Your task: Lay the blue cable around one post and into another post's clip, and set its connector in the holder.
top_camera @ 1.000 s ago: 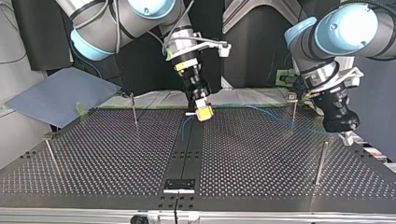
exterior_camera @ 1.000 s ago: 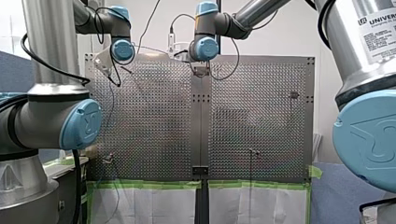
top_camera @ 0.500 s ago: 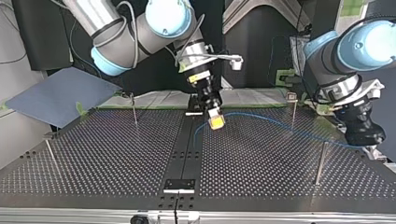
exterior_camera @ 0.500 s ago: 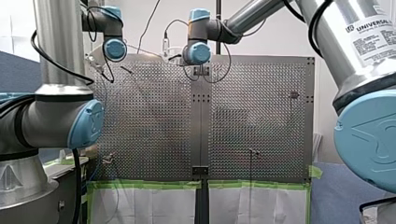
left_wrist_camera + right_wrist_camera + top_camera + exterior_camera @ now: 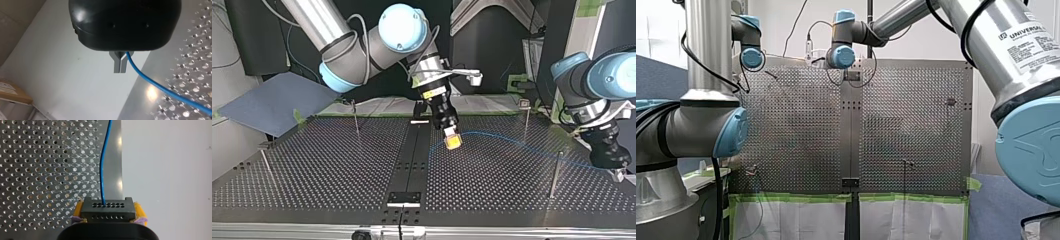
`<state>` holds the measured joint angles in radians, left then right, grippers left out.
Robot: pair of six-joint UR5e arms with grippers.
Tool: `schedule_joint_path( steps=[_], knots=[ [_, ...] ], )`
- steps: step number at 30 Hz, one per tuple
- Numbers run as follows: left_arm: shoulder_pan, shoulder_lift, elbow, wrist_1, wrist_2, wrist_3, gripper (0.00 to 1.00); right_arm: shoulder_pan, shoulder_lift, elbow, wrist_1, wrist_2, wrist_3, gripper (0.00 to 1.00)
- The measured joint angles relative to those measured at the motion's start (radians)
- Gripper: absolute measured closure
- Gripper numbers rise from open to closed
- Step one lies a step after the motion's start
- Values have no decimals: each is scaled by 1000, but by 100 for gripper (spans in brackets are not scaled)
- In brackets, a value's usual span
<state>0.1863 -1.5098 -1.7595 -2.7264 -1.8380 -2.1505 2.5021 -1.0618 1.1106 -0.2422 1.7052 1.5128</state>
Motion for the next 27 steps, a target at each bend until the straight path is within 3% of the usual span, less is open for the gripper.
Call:
schedule_joint_path(
  steps=[14,20,27],
  knots=[
    [4,-116,71,-17,33,26,100,-11,65,-120,25,-5,-1,100],
    [10,-134,92,-18,33,28,100,-14,94,-173,40,-6,-1,100],
    [14,-169,106,-34,49,27,100,-16,116,-185,36,-10,-2,100]
  ],
)
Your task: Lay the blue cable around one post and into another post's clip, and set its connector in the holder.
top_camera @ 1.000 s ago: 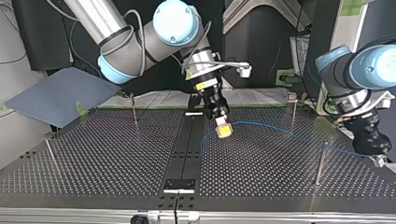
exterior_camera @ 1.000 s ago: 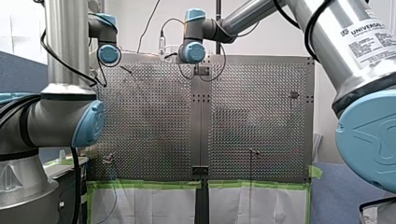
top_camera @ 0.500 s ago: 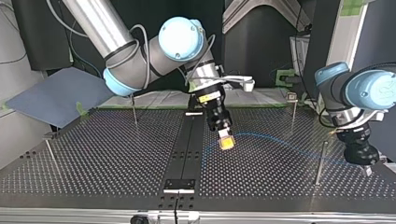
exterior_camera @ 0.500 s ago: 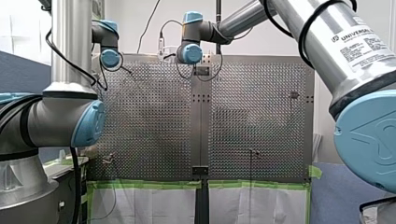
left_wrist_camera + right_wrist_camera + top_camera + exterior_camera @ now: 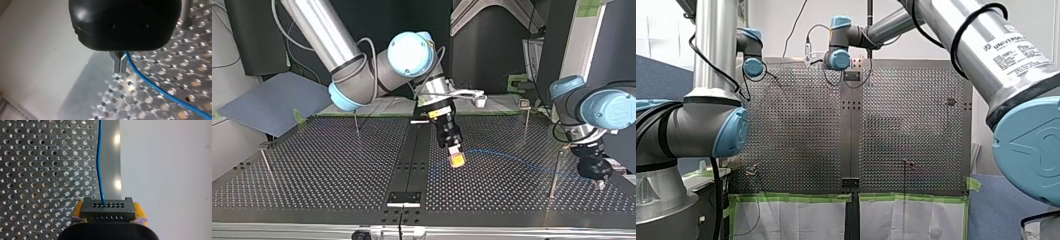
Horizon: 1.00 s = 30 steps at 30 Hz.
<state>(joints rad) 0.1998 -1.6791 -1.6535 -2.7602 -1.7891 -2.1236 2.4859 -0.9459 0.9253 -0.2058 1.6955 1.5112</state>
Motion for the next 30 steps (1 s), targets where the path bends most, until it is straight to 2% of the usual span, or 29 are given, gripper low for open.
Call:
schedule_joint_path(
  steps=[9,19,25,30],
  knots=[
    [1,-52,0,3,30,-12,100,-11,36,-23,20,-3,-7,100],
    [3,-62,-16,19,30,-50,100,-32,41,-24,37,-1,-17,100],
    [-3,-65,-32,30,25,-56,100,-39,41,-24,63,2,-24,100],
    [-9,-91,-36,30,26,-64,100,-42,42,-23,96,3,-25,100]
  ],
)
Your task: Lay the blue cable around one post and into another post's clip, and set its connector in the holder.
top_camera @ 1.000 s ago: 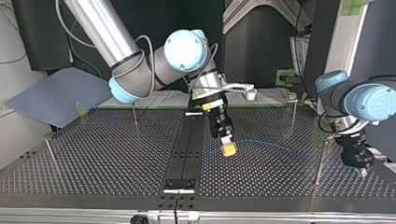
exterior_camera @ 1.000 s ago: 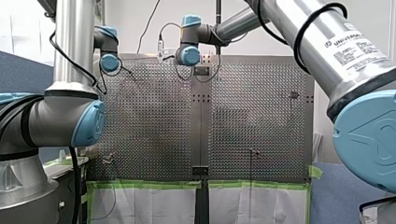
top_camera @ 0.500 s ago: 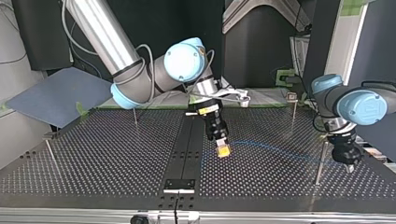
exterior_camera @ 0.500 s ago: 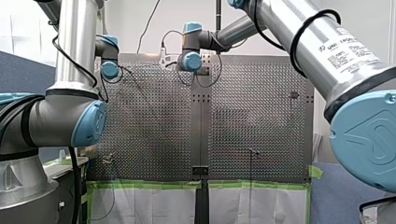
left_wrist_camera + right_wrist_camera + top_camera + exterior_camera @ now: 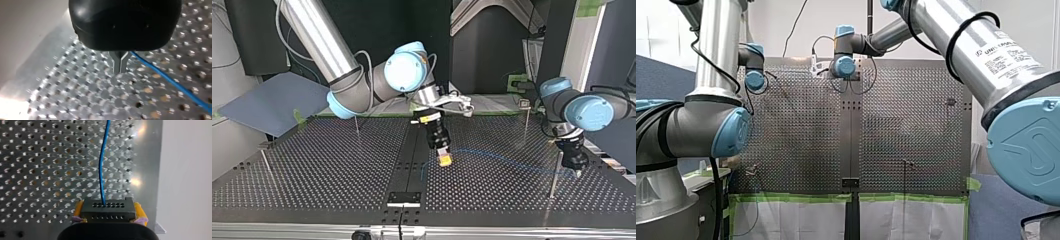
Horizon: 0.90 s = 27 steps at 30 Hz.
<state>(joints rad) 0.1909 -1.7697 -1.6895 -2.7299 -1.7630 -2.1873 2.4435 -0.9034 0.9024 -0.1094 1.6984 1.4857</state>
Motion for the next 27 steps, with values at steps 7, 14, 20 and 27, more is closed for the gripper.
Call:
schedule_joint_path(
  steps=[7,14,20,27],
  knots=[
    [-5,-17,-8,7,4,-13,100,-2,3,9,30,4,-12,100],
    [-6,-18,-27,29,8,-27,100,-8,5,56,8,11,-16,100],
    [-7,-18,-43,66,28,-46,100,-25,5,102,-2,13,-19,100],
    [-7,-18,-44,88,70,-49,75,-38,5,116,1,15,-22,100]
  ],
)
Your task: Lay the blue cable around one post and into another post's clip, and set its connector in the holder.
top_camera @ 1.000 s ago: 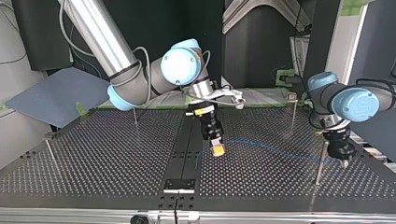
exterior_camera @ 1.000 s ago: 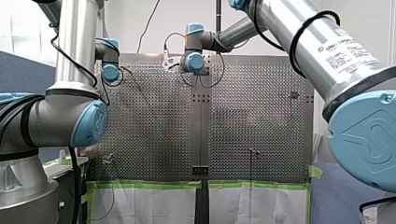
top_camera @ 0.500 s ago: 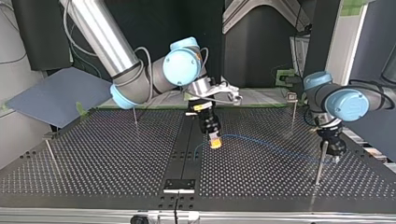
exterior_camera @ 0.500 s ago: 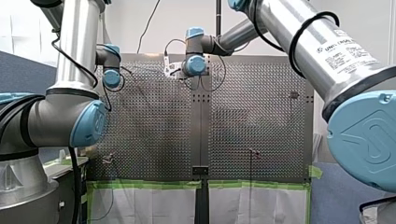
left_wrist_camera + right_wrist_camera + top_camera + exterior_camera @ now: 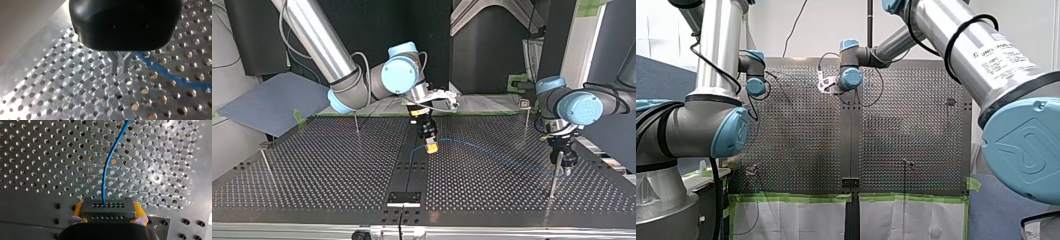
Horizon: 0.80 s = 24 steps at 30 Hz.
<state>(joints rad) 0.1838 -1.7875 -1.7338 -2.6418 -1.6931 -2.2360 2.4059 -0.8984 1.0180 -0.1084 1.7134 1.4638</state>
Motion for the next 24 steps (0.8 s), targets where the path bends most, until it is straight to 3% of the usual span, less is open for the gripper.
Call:
schedule_joint_path(
  steps=[1,2,3,5,7,9,10,15,20,24],
  knots=[
    [0,0,0,1,6,0,56,-1,0,3,-1,0,0,100],
    [0,0,0,2,11,0,45,-3,0,7,-2,0,0,100],
    [0,0,0,0,13,-1,45,-4,0,11,-3,0,0,100],
    [0,0,0,-8,13,-2,28,-8,0,17,-4,0,-1,100],
    [0,0,0,-20,4,-3,23,-9,0,20,-5,0,-1,100],
    [0,0,0,-32,-6,-5,23,-10,0,23,-6,1,-2,100],
    [-1,1,0,-36,-8,-5,28,-12,0,26,-7,2,-2,100],
    [-2,1,0,-42,-1,-3,25,-22,0,58,-30,27,-2,100],
    [-4,1,0,-35,18,1,6,-39,0,104,-70,53,6,100],
    [-5,1,0,-42,16,0,4,-53,0,139,-104,78,11,100]
  ],
)
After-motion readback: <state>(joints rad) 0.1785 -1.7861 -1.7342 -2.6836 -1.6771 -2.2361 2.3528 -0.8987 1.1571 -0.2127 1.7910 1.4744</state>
